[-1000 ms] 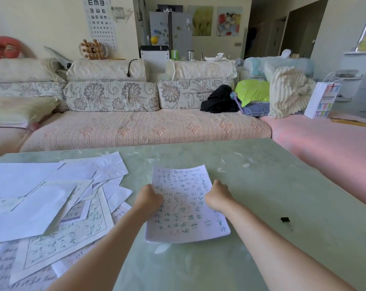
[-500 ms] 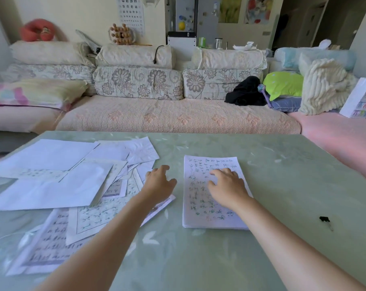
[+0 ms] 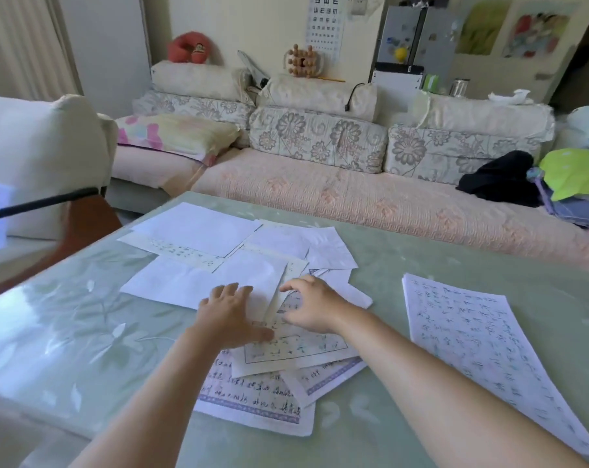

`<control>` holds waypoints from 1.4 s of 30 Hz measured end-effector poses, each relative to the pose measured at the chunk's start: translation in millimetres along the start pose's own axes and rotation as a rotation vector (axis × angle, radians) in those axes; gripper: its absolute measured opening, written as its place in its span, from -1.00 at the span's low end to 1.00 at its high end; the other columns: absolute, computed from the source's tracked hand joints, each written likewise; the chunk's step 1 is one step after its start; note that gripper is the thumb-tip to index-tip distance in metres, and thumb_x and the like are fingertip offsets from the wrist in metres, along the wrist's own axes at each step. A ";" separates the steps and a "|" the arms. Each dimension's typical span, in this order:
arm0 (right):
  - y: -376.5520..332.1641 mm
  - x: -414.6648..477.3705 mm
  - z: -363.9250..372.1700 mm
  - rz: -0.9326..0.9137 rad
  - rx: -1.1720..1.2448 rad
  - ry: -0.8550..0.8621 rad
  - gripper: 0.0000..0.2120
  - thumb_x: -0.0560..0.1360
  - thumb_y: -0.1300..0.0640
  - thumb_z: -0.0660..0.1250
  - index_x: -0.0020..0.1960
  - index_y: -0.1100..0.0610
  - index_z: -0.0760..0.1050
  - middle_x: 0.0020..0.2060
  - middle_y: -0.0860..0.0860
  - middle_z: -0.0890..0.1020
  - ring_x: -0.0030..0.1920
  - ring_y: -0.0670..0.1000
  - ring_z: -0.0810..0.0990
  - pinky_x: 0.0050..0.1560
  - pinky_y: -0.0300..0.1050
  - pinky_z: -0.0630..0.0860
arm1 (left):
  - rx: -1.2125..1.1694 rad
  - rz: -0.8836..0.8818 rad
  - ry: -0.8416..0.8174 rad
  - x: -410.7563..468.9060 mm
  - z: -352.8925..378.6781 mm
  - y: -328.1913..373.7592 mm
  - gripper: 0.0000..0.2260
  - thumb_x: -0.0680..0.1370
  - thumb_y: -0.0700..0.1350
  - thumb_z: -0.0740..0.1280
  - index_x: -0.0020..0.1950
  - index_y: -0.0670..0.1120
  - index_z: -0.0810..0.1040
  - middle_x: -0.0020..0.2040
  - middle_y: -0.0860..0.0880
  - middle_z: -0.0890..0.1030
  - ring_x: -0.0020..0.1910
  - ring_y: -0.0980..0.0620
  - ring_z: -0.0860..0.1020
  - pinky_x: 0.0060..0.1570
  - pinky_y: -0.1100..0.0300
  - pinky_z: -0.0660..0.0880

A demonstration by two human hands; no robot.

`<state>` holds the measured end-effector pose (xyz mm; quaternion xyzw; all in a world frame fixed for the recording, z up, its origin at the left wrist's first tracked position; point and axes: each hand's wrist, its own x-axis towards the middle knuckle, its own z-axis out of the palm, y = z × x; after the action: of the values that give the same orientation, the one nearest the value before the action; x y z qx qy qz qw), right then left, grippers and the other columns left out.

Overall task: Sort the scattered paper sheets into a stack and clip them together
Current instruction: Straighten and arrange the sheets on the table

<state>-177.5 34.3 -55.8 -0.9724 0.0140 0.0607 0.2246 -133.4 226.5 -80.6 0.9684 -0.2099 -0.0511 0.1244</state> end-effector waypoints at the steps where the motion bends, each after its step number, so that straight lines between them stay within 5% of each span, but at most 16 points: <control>1: -5.2 9.9 2.3 -0.027 -0.019 -0.042 -0.39 0.46 -0.02 0.36 0.48 -0.11 0.30 0.46 -0.04 0.27 0.49 0.01 0.21 0.43 -0.01 0.30 | -0.006 0.004 0.000 1.8 2.0 -7.0 -0.10 0.35 0.41 0.36 0.56 0.06 0.13 0.55 0.01 0.18 0.50 -0.07 0.15 0.40 -0.05 0.20; 4: -14.3 36.0 9.3 -0.075 -0.109 -0.150 -0.20 0.40 -0.01 0.40 0.57 -0.11 0.15 0.55 -0.06 0.13 0.56 0.00 0.08 0.49 0.02 0.21 | -0.009 0.067 0.090 9.5 4.0 -20.9 -0.30 0.46 0.31 0.32 0.51 0.08 0.23 0.44 0.05 0.38 0.40 -0.03 0.35 0.27 0.04 0.36; 9: -8.0 57.8 15.0 -0.142 -0.329 -0.094 -0.06 0.29 -0.46 0.39 0.55 -0.15 0.16 0.51 -0.09 0.23 0.51 0.00 0.16 0.48 0.04 0.19 | -0.030 0.160 0.230 21.1 -3.2 -32.6 -0.70 0.55 0.07 0.28 0.29 0.13 0.52 0.13 0.10 0.62 0.07 0.02 0.57 -0.12 0.19 0.44; 15: -5.4 64.8 24.7 -0.192 -0.339 0.096 -0.34 0.46 -0.39 0.24 0.45 -0.09 0.35 0.36 -0.09 0.44 0.36 0.01 0.35 0.32 -0.04 0.35 | -0.067 0.129 0.264 28.8 -2.2 -45.8 -0.67 0.54 0.12 0.33 0.30 0.16 0.51 0.20 0.15 0.60 0.16 0.05 0.53 0.00 0.19 0.44; 20: -6.1 67.6 27.3 -0.176 -0.311 0.168 -0.54 0.50 -0.15 0.27 0.37 -0.09 0.44 0.29 -0.10 0.49 0.33 0.01 0.37 0.30 -0.03 0.38 | -0.139 0.162 0.172 30.6 7.5 -53.5 -0.42 0.40 0.26 0.43 0.38 0.17 0.44 0.33 0.18 0.48 0.32 0.05 0.37 0.25 0.12 0.34; 26: 1.7 64.0 27.0 -0.204 -0.237 0.087 -0.14 0.25 -0.52 0.21 0.44 -0.11 0.35 0.24 -0.13 0.45 0.30 -0.05 0.31 0.34 -0.06 0.32 | -0.130 0.119 0.298 36.0 9.9 -54.0 -0.58 0.46 0.20 0.40 0.29 0.13 0.53 0.17 0.13 0.61 0.18 0.03 0.49 0.07 0.16 0.43; 28: 6.8 61.6 25.7 -0.214 -0.189 0.122 -0.23 0.34 -0.41 0.29 0.46 -0.08 0.34 0.26 -0.14 0.48 0.31 -0.05 0.33 0.33 -0.08 0.34 | -0.069 0.125 0.318 38.6 7.3 -52.1 -0.67 0.52 0.12 0.37 0.26 0.11 0.55 0.15 0.11 0.63 0.16 0.01 0.51 0.05 0.17 0.42; 32: 7.1 63.9 26.9 -0.266 -0.223 0.299 -0.67 0.52 0.16 0.27 0.25 -0.01 0.56 0.12 -0.06 0.65 0.18 0.04 0.51 0.22 -0.01 0.41 | -0.196 0.149 0.337 36.2 3.4 -50.7 -0.67 0.53 0.16 0.35 0.25 0.09 0.55 0.06 0.08 0.64 0.14 0.02 0.50 -0.04 0.16 0.41; 35: 3.7 64.3 22.0 -0.335 -0.195 0.429 -0.82 0.55 0.18 0.30 0.02 0.00 0.65 -0.10 -0.08 0.70 -0.02 0.09 0.56 0.11 0.04 0.43 | -0.185 0.197 0.259 30.2 -2.3 -47.5 -0.61 0.44 0.20 0.42 0.21 0.12 0.52 0.00 0.10 0.59 0.09 0.06 0.48 -0.09 0.15 0.40; 37: 2.5 62.1 17.0 -0.396 -0.095 0.495 -0.92 0.53 0.10 0.36 -0.06 0.04 0.64 -0.18 -0.09 0.68 -0.10 0.06 0.54 0.05 0.08 0.47 | -0.184 0.159 0.290 27.4 -11.1 -44.4 -0.82 0.48 0.09 0.40 0.03 0.08 0.56 -0.18 0.09 0.57 -0.07 0.00 0.54 -0.26 0.18 0.38; 40: 2.6 51.6 6.1 -0.406 -0.014 0.648 -0.78 0.48 -0.03 0.40 0.05 0.06 0.56 -0.08 -0.08 0.62 -0.03 0.02 0.53 0.07 0.08 0.49 | -0.257 0.084 0.339 23.9 -28.8 -38.5 -0.90 0.51 -0.01 0.37 -0.15 -0.01 0.56 -0.35 0.02 0.52 -0.28 -0.07 0.50 -0.38 0.18 0.32; 42: 7.5 43.1 -1.5 -0.298 0.020 0.744 -0.47 0.42 -0.05 0.48 0.31 0.09 0.44 0.17 0.00 0.54 0.20 0.05 0.46 0.27 0.05 0.41 | -0.399 0.052 0.319 19.2 -44.7 -31.3 -0.90 0.49 0.00 0.41 -0.16 0.00 0.58 -0.32 0.02 0.58 -0.29 -0.02 0.53 -0.32 0.18 0.41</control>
<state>-135.0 26.9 -63.1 -0.9173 -0.0463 -0.3288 0.2199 -96.8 255.8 -46.6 0.9148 -0.1980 0.0650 0.3460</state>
